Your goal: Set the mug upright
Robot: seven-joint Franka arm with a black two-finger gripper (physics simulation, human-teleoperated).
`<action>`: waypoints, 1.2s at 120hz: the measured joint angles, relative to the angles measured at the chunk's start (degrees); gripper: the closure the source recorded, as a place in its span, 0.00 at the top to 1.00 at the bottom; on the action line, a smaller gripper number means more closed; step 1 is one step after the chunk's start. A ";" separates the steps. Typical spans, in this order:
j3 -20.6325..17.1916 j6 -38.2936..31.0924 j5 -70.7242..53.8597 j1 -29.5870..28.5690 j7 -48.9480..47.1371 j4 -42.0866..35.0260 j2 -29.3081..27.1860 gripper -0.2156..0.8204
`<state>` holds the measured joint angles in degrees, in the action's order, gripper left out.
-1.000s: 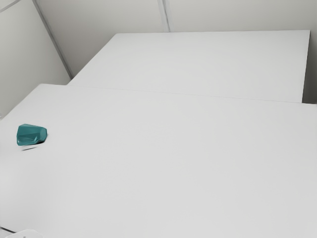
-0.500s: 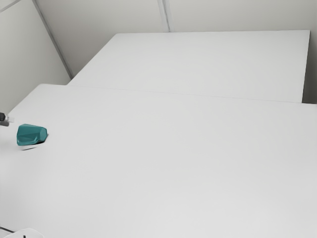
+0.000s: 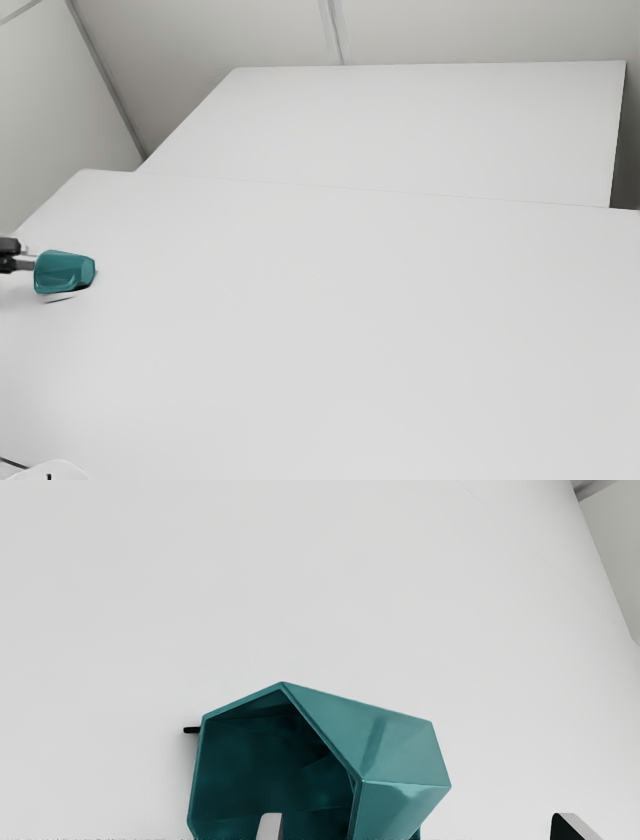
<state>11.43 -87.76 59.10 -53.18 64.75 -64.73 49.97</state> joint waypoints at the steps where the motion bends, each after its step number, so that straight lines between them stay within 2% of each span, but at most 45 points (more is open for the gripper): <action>1: 0.00 0.03 0.03 0.00 -0.04 -0.01 0.06 0.77; 64: -0.71 0.15 1.07 1.78 -1.58 0.11 1.19 0.75; 84: -0.65 0.13 1.29 2.03 -1.85 0.07 1.13 0.62; 115: -0.68 0.60 1.29 1.99 -2.89 0.02 0.84 0.32; 144: -0.85 0.77 0.94 2.07 -3.62 0.02 -0.94 0.16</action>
<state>10.58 -87.00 60.03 -51.11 61.13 -64.71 49.03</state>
